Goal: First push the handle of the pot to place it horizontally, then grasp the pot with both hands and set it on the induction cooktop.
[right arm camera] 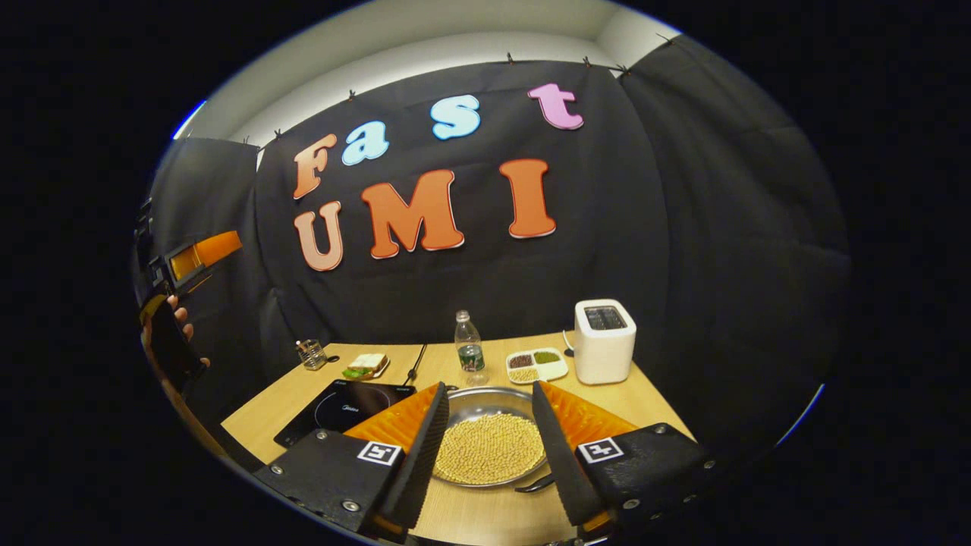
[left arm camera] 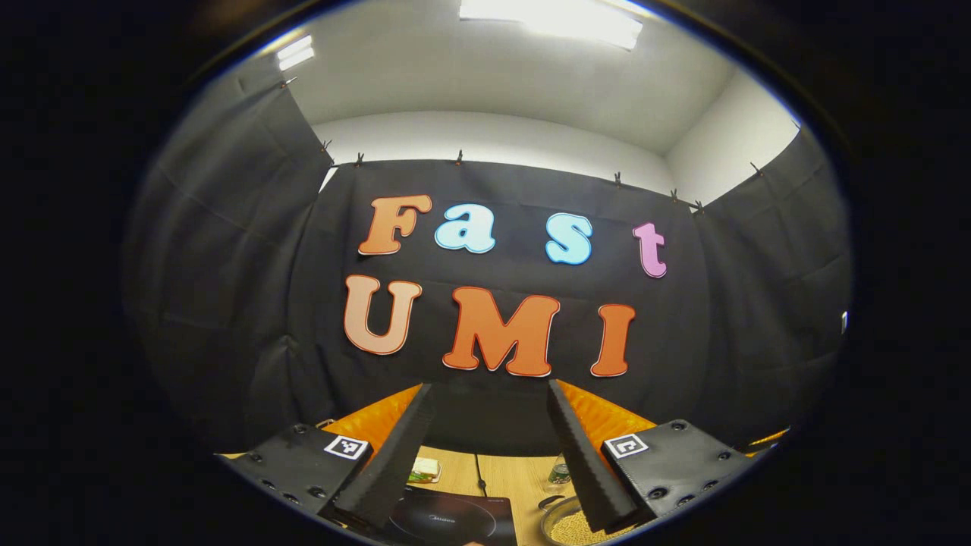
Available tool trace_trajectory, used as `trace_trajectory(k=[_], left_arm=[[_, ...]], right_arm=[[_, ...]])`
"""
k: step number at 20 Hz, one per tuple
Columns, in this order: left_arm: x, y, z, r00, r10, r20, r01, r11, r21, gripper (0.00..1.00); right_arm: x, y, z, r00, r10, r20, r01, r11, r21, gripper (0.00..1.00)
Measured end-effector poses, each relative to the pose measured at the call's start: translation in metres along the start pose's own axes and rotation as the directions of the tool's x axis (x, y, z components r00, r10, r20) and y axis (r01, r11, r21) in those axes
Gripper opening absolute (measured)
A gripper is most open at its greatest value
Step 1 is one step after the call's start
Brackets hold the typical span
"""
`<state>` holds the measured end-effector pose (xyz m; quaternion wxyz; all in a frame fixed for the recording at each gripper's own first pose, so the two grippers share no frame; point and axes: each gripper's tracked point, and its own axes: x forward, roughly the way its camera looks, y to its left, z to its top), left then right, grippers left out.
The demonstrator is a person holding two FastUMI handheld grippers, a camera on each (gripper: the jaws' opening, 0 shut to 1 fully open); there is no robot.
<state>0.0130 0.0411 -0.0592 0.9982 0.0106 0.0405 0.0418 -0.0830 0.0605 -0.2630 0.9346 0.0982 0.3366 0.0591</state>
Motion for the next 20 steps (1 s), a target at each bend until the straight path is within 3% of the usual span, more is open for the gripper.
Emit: trace_trajectory(k=[3, 7, 12, 16, 20], left_arm=[[0.0, 0.004, -0.003, 1.0, 0.005, -0.004, -0.005, 1.0, 0.002, 0.97], [0.002, 0.008, -0.01, 1.0, 0.013, -0.014, -0.013, 1.0, 0.013, 0.97], [0.003, 0.012, -0.017, 0.999, 0.017, -0.031, -0.017, 0.999, 0.028, 0.97], [0.007, 0.019, -0.025, 0.999, 0.02, -0.043, -0.02, 1.0, 0.016, 0.98], [0.01, 0.027, -0.036, 0.998, 0.025, -0.06, -0.025, 1.0, 0.0, 0.97]], right_arm=[[0.003, 0.004, -0.041, 0.994, 0.038, -0.104, -0.032, 0.997, 0.067, 0.6], [0.014, -0.002, -0.088, 0.974, 0.042, -0.224, -0.012, 0.991, 0.134, 0.4], [0.014, 0.0, -0.115, 0.949, 0.091, -0.303, -0.018, 0.972, 0.236, 0.13], [0.009, 0.009, -0.157, 0.9, 0.145, -0.411, -0.027, 0.96, 0.279, 0.01], [0.015, 0.017, -0.199, 0.851, 0.158, -0.501, 0.001, 0.953, 0.304, 0.0]])
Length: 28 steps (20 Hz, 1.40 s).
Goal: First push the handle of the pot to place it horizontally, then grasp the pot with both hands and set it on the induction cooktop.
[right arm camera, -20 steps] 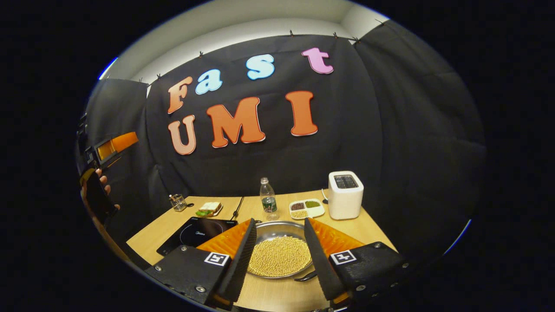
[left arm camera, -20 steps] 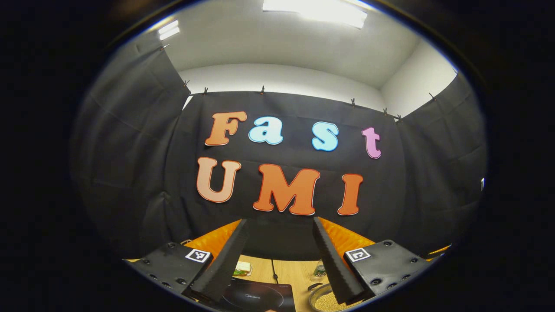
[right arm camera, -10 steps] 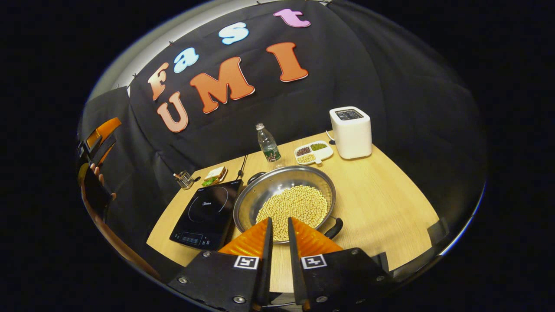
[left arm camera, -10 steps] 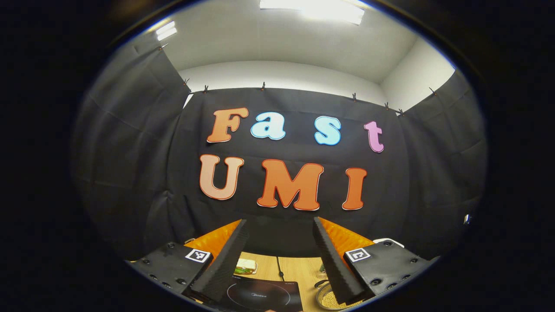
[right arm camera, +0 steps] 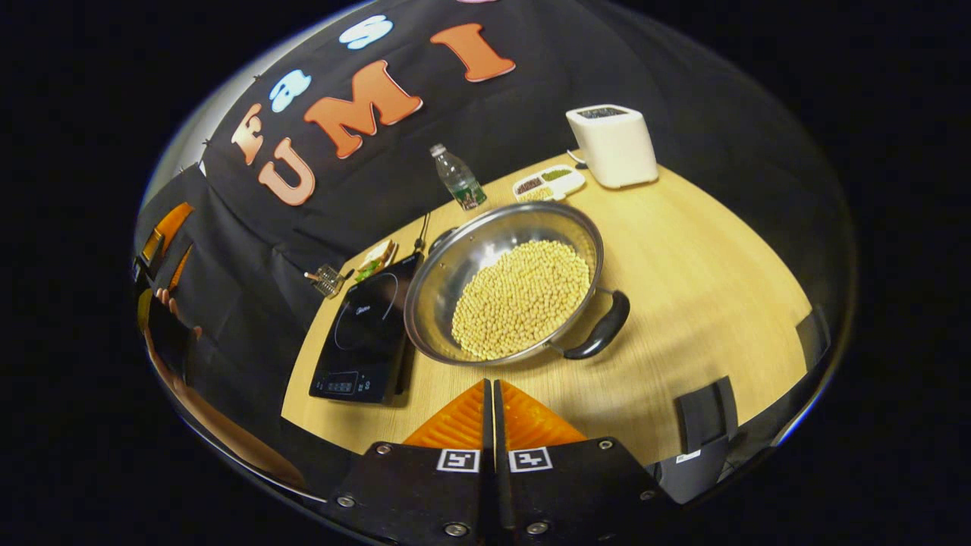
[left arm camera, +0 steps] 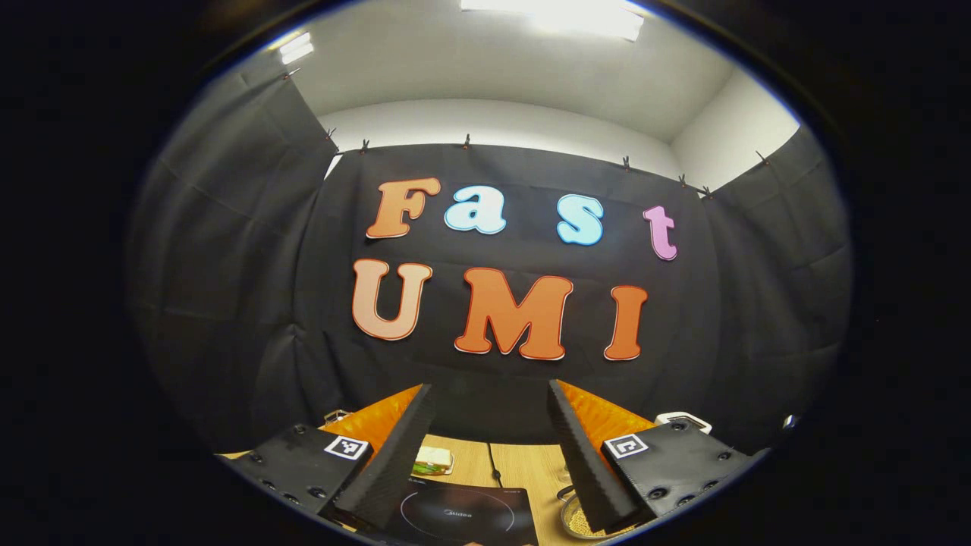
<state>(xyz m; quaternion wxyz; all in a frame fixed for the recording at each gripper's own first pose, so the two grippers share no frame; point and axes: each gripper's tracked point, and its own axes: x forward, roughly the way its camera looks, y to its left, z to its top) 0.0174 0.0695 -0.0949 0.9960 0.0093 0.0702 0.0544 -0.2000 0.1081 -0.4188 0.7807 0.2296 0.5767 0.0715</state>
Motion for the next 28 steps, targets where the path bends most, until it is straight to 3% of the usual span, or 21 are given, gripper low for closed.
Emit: trace_trajectory(k=[8, 20, 28], left_arm=[[0.006, 0.02, -0.016, 0.999, 0.024, -0.036, -0.023, 1.0, 0.017, 0.98], [0.016, 0.032, -0.044, 0.995, 0.033, -0.094, -0.028, 0.998, 0.055, 0.96], [0.026, 0.036, -0.065, 0.99, 0.03, -0.14, -0.021, 0.998, 0.066, 0.97]], right_arm=[[0.037, -0.034, -0.006, 0.988, -0.126, -0.089, 0.13, 0.991, 0.037, 0.0], [0.059, -0.047, 0.01, 0.969, -0.16, -0.187, 0.186, 0.974, 0.13, 0.0], [0.062, -0.08, 0.039, 0.953, -0.25, -0.17, 0.276, 0.948, 0.157, 0.0]])
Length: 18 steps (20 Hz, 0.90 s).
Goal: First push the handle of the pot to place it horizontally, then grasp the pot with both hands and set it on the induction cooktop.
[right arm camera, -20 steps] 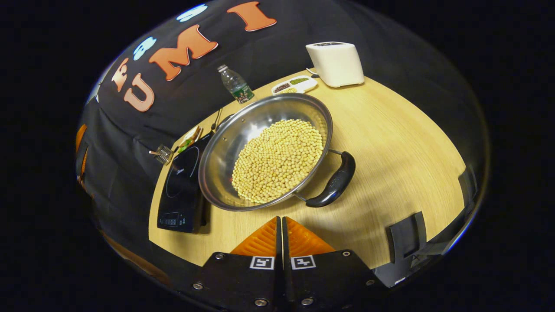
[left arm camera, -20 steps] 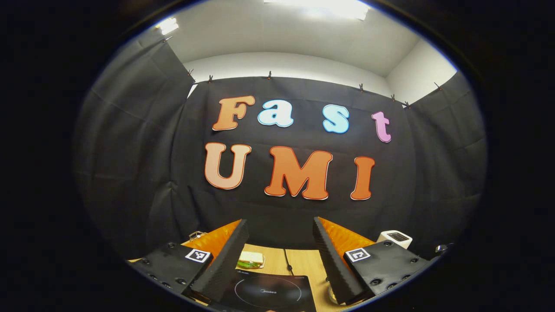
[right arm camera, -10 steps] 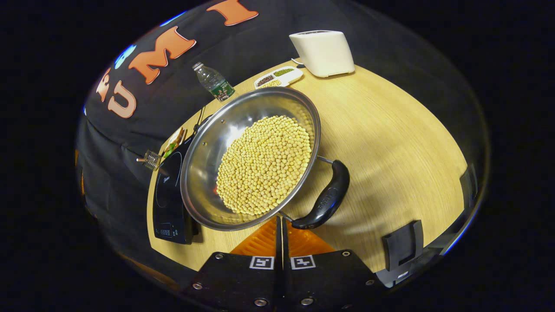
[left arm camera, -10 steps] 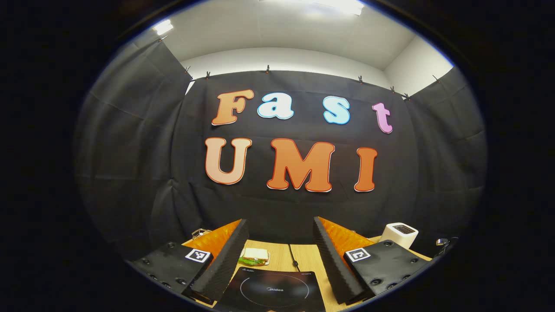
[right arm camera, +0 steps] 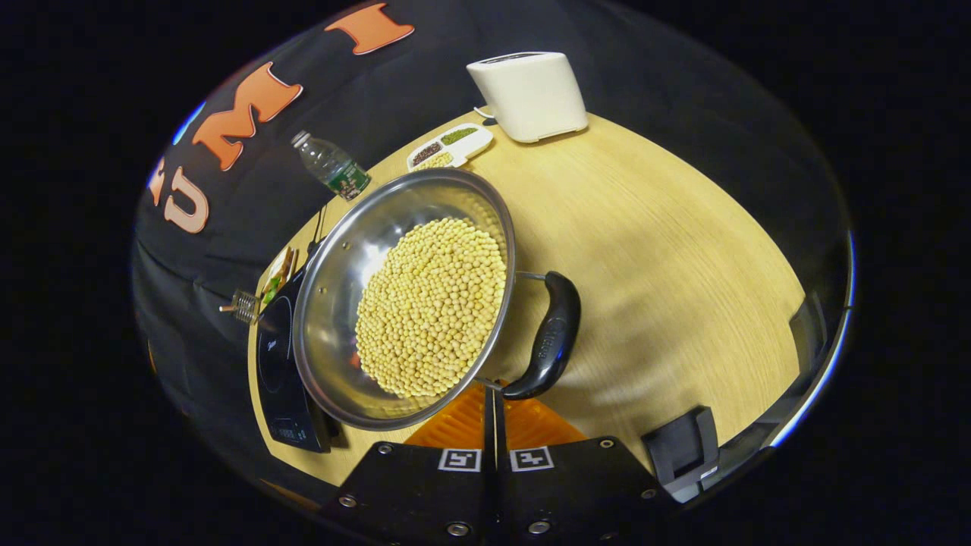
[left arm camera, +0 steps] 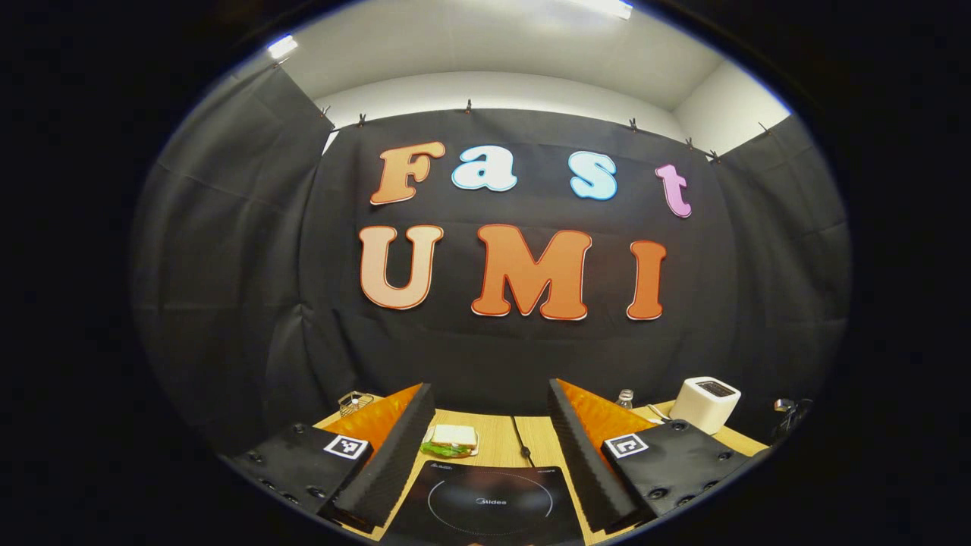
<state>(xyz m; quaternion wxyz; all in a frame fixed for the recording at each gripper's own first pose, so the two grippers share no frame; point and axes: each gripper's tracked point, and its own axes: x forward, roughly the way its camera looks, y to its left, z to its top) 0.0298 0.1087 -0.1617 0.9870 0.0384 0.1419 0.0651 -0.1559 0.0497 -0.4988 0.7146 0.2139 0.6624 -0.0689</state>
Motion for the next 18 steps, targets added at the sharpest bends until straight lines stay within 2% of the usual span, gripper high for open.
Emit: trace_trajectory(k=[9, 18], left_arm=[[0.018, 0.0, -0.019, 0.999, 0.004, -0.053, -0.002, 1.0, 0.027, 0.98], [0.046, -0.011, -0.037, 0.993, -0.03, -0.114, 0.039, 0.996, 0.077, 0.98]], right_arm=[[0.017, -0.018, 0.041, 0.998, -0.056, 0.012, 0.057, 0.998, -0.009, 0.0], [0.041, -0.037, 0.093, 0.988, -0.154, 0.032, 0.154, 0.988, 0.016, 0.0]])
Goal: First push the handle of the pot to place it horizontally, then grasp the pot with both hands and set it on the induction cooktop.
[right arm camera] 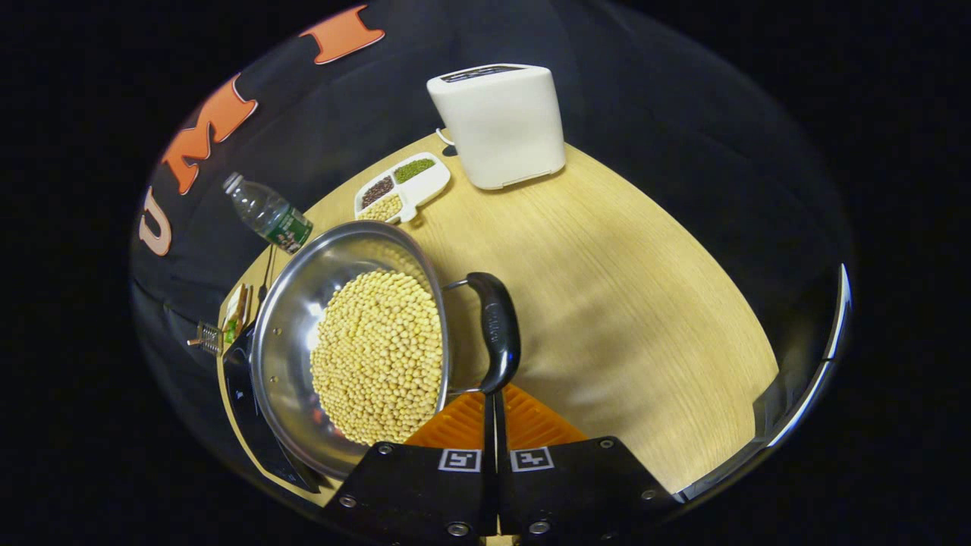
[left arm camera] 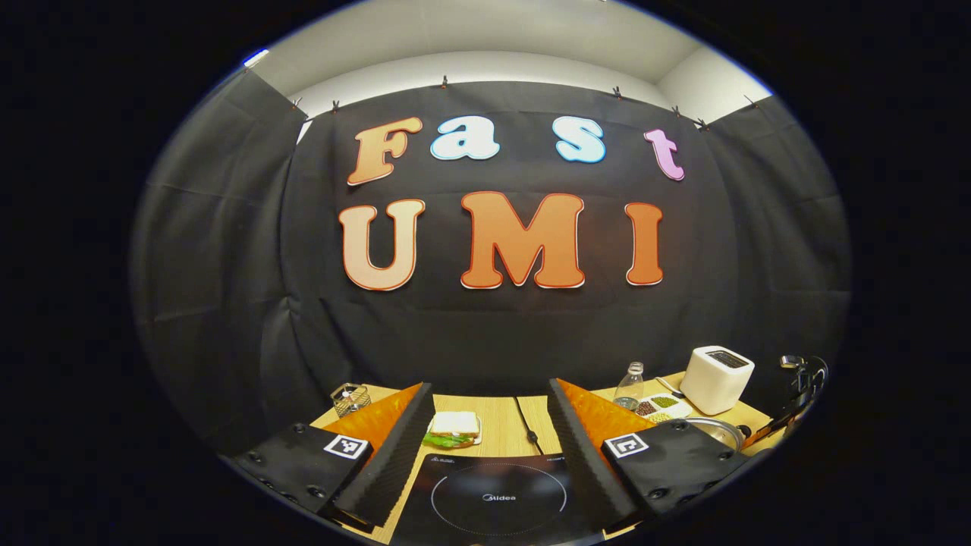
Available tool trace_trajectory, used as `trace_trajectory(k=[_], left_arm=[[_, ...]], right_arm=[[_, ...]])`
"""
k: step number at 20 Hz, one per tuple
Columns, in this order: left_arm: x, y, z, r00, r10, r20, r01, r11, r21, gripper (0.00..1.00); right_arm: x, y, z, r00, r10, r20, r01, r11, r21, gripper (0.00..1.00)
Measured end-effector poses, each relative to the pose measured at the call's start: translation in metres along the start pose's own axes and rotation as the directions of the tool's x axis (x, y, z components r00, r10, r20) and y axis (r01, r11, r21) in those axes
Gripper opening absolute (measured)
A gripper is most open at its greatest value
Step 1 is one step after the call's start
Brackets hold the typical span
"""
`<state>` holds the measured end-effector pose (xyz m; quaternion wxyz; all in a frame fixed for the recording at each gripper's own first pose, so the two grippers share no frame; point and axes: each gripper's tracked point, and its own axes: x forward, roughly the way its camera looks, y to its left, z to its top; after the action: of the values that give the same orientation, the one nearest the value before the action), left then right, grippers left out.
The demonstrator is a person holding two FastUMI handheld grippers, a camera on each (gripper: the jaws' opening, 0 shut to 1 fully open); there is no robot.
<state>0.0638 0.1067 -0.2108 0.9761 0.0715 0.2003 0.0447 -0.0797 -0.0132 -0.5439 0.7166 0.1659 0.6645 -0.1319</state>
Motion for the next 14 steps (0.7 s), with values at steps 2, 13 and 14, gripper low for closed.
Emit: trace_trajectory(k=[2, 13, 14], left_arm=[[0.007, -0.005, -0.009, 1.0, -0.012, -0.026, 0.012, 1.0, 0.011, 0.98], [0.041, -0.061, -0.07, 0.972, -0.121, -0.202, 0.127, 0.992, 0.018, 0.99], [0.046, -0.073, -0.078, 0.962, -0.149, -0.228, 0.156, 0.988, 0.014, 0.98]], right_arm=[[0.008, -0.005, 0.01, 1.0, -0.019, 0.003, 0.019, 1.0, 0.022, 0.0], [0.027, 0.002, 0.055, 0.994, -0.099, 0.045, 0.1, 0.995, -0.027, 0.0], [0.026, 0.003, 0.057, 0.993, -0.101, 0.054, 0.103, 0.994, -0.04, 0.0]])
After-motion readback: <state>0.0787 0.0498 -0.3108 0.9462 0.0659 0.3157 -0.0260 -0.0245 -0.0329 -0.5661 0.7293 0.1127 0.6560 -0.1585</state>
